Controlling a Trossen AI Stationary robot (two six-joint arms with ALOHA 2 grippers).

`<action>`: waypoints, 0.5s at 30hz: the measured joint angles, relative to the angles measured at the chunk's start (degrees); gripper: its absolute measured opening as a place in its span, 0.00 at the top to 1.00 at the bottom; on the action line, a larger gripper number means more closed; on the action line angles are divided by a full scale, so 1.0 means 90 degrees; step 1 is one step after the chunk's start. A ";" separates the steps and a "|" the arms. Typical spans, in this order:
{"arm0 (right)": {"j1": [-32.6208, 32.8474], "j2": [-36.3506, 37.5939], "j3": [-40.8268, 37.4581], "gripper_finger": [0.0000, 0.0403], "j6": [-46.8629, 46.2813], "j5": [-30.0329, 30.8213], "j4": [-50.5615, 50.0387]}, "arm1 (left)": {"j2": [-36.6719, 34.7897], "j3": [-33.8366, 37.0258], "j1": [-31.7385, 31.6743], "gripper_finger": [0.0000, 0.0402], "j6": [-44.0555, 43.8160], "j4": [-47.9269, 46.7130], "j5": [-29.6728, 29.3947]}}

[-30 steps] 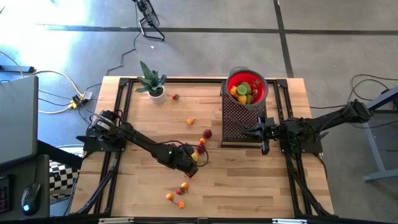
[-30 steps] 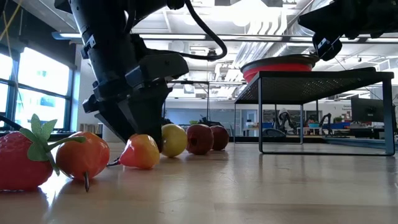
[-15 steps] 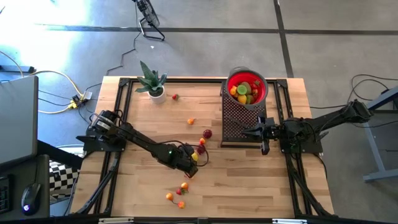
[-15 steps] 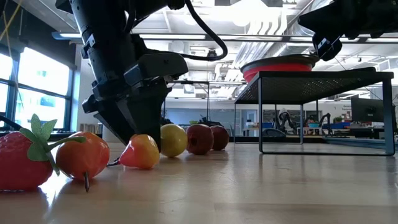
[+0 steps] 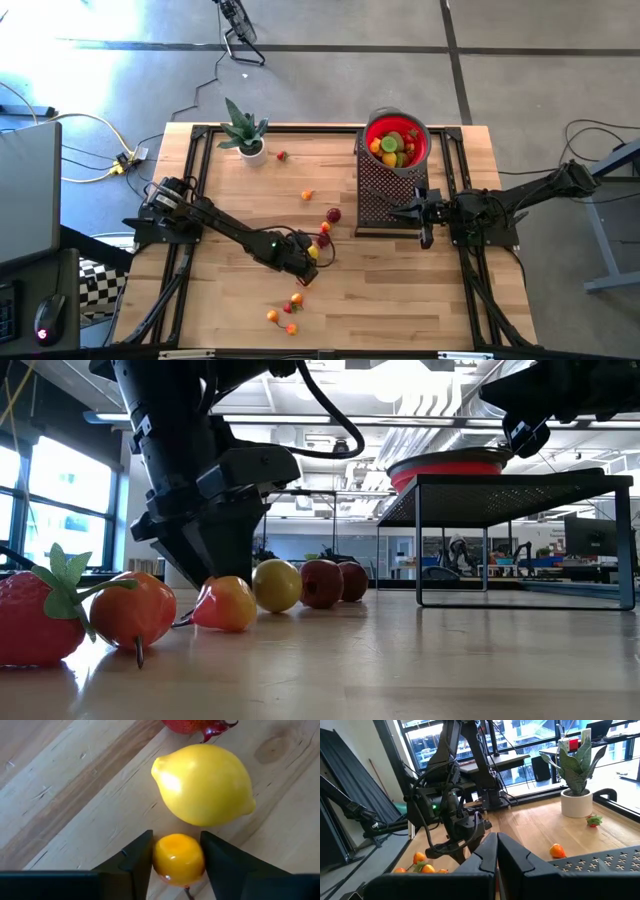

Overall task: Pick & Place Fruit
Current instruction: Put the pear into the strainer bowl on the shelf

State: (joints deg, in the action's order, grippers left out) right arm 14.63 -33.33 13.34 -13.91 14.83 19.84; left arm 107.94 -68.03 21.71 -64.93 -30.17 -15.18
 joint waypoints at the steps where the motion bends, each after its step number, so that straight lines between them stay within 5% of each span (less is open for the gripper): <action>1: 0.0000 0.0000 -0.0001 0.99 0.0000 0.0000 0.0000 | 0.0000 0.0000 0.0001 0.63 0.0000 0.0000 0.0008; 15: 0.0000 -0.0001 0.0000 0.99 0.0002 -0.0060 0.0000 | -0.0007 0.0000 0.0002 0.67 0.0063 0.0002 0.0054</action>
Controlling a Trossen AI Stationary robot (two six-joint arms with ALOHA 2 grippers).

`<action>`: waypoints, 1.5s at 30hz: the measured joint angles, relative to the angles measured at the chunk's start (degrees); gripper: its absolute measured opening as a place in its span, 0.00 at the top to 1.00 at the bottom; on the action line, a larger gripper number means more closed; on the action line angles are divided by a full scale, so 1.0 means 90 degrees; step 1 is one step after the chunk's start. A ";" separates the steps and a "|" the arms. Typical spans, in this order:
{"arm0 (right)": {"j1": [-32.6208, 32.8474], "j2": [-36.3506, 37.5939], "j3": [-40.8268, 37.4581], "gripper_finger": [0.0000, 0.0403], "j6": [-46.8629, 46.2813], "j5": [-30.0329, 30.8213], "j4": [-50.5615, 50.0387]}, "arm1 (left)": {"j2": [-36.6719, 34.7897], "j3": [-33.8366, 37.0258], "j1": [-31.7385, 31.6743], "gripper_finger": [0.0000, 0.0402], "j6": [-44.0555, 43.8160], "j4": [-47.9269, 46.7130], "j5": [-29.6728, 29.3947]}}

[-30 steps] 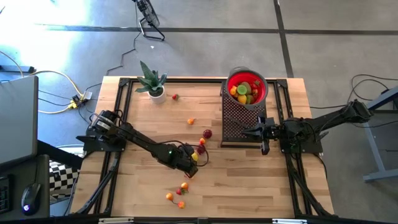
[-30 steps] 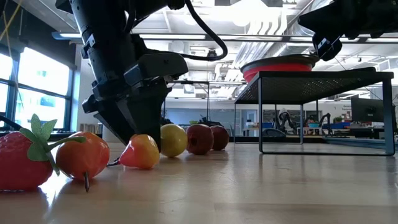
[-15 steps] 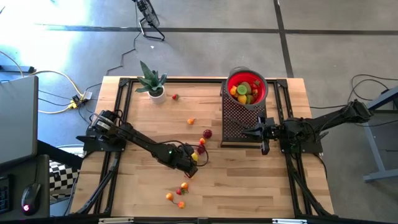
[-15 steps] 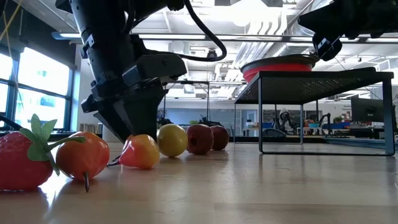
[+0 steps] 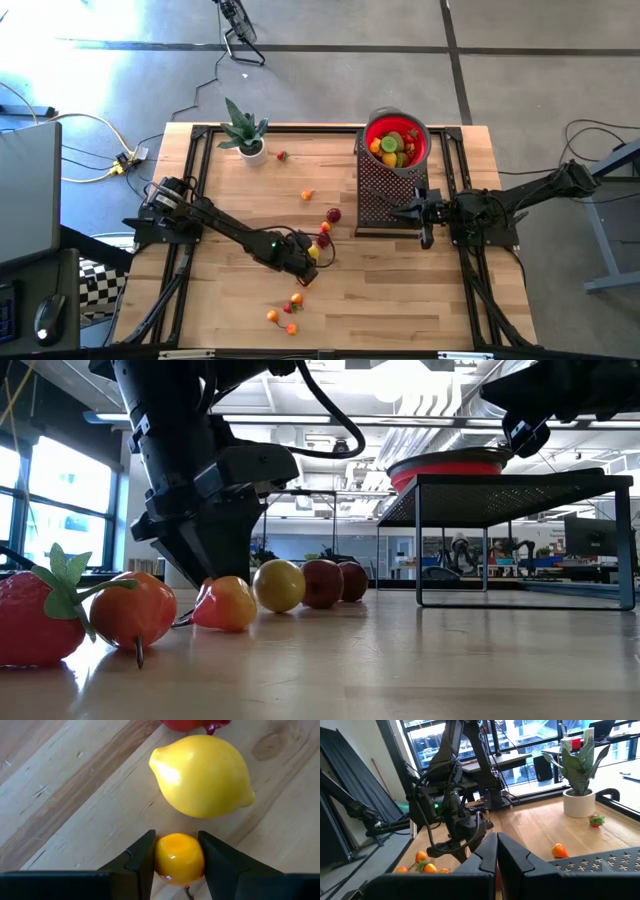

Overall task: Pick & Place Fruit
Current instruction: Put the pear into the strainer bowl on the shelf

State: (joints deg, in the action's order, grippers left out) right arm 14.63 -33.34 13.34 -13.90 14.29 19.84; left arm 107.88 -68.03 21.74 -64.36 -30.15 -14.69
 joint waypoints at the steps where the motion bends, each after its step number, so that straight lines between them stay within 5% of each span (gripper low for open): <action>1: 0.0000 0.0000 0.0000 0.99 -0.0001 -0.0027 0.0000 | -0.0002 0.0000 0.0000 0.67 0.0014 0.0002 0.0039; 11: 0.0002 0.0000 0.0000 0.99 0.0001 -0.0108 0.0000 | -0.0005 -0.0674 -0.0166 0.67 0.0463 -0.1085 0.0278; 23: 0.0002 0.0001 0.0000 0.99 0.0012 -0.0409 0.0000 | -0.0005 -0.3103 -0.0892 0.67 0.2773 -0.2803 0.0020; 34: 0.0002 0.0002 -0.0002 0.99 0.0141 -0.0642 0.0000 | -0.0005 -0.5224 -0.1553 0.67 0.5154 -0.2089 -0.0154; 45: 0.0000 0.0002 -0.0002 0.99 0.0481 -0.0355 0.0069 | -0.0005 -0.5440 -0.2198 0.67 0.6306 -0.0163 0.0118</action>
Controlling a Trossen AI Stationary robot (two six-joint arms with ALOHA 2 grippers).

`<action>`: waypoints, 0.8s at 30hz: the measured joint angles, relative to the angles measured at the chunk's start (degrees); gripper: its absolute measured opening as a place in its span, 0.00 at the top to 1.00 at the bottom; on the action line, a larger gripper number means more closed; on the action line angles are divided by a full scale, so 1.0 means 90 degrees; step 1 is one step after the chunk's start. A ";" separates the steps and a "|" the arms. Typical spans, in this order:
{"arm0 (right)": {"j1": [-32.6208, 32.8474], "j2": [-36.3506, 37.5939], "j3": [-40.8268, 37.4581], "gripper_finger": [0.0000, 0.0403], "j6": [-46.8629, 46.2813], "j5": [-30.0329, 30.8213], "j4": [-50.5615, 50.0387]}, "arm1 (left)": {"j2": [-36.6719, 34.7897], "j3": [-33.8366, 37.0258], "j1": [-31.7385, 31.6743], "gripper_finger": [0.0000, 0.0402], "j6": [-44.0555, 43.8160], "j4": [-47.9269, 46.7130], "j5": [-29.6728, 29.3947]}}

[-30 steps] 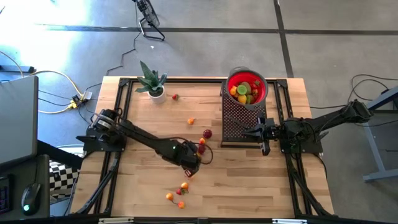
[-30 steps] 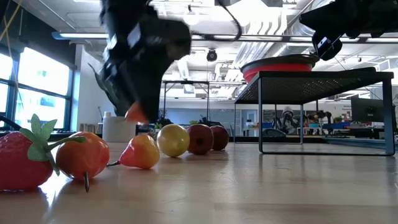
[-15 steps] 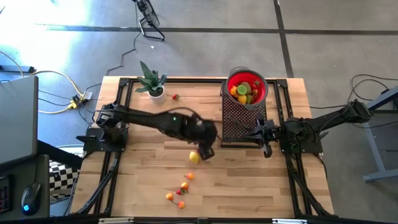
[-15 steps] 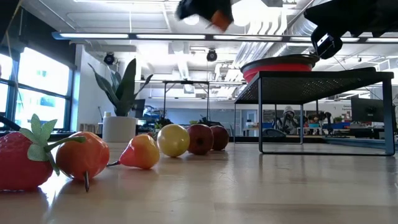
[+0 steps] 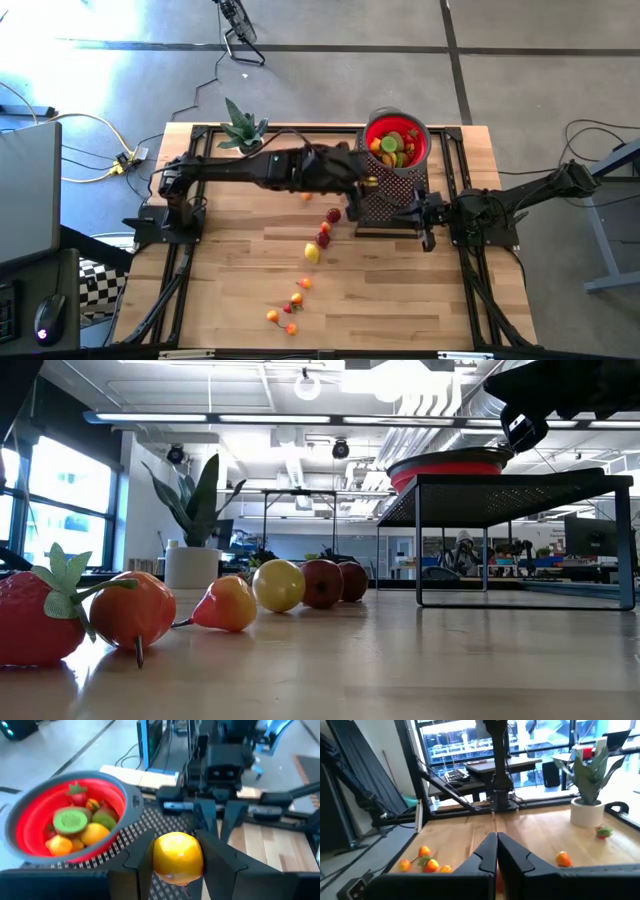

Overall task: Pick & Place Fruit
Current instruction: Put the pear into the strainer bowl on the shelf

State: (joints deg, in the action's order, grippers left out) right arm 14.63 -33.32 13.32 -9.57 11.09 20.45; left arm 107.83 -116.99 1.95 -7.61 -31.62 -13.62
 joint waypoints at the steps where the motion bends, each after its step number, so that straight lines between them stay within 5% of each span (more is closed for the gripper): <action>1: 0.0000 0.0000 0.0000 0.99 0.0083 0.0040 0.0034 | 0.0002 0.0000 -0.0043 0.67 0.0024 0.0102 0.0078; 12: -0.0015 0.0000 0.0000 0.99 0.0910 0.0974 0.0496 | 0.0138 0.0000 -0.0368 0.67 0.0699 0.0881 0.0390; 24: -0.0270 -0.0002 0.0000 0.99 0.1203 0.0962 0.0529 | 0.0728 0.0011 -0.0801 0.67 0.0877 0.1758 0.1483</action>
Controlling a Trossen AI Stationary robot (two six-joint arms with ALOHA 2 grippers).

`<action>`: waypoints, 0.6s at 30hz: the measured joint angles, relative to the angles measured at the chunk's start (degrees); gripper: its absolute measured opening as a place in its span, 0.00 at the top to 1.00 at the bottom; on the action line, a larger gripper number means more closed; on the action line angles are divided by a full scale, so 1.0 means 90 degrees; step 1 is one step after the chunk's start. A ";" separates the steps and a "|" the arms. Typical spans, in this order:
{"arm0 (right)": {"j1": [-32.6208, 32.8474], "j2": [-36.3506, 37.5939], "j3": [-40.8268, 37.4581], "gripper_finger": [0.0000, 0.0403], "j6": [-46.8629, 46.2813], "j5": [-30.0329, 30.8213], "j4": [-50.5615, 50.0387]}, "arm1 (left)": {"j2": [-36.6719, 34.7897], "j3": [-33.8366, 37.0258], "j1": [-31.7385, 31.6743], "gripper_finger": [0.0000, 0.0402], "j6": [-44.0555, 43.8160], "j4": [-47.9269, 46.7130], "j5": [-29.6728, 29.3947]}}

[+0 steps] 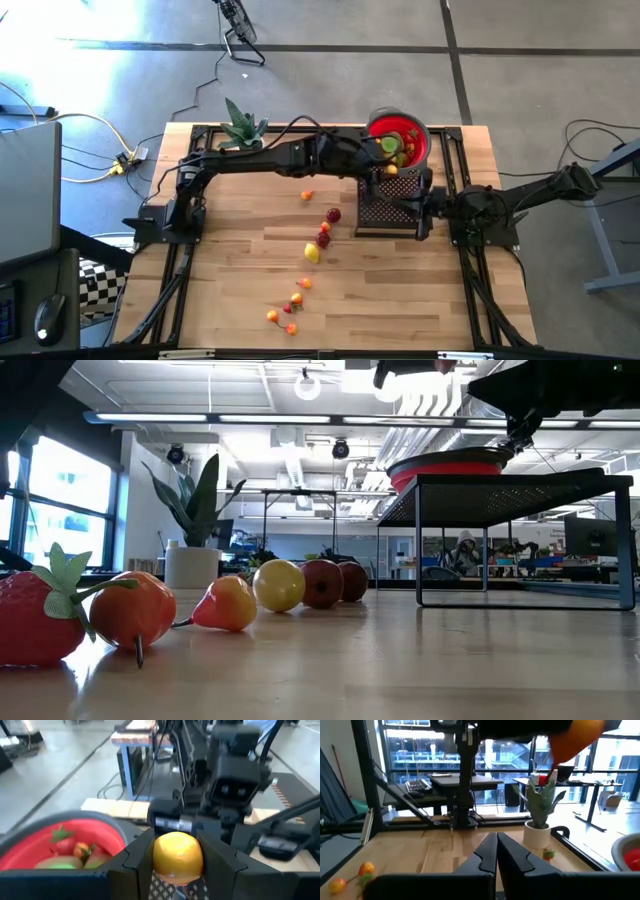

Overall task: Pick & Place Fruit
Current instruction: Put the pear into the strainer bowl on the shelf

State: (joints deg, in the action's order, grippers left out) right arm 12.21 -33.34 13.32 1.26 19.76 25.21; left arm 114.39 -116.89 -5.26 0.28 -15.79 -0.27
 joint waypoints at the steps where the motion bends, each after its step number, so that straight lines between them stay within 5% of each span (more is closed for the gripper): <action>1: 0.0000 0.0000 0.0000 0.99 -0.0006 -0.0014 -0.0041 | 0.0029 -0.0016 0.0000 0.67 0.0063 0.0092 0.0002; 18: 0.0005 0.0002 0.0000 0.99 -0.0515 -0.0025 -0.0253 | 0.0063 0.0001 0.0000 0.67 0.0465 0.0151 0.0006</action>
State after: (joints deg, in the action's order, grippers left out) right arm 12.25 -33.32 13.32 -3.38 19.53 22.94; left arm 114.96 -116.88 -5.26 4.47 -14.43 -0.22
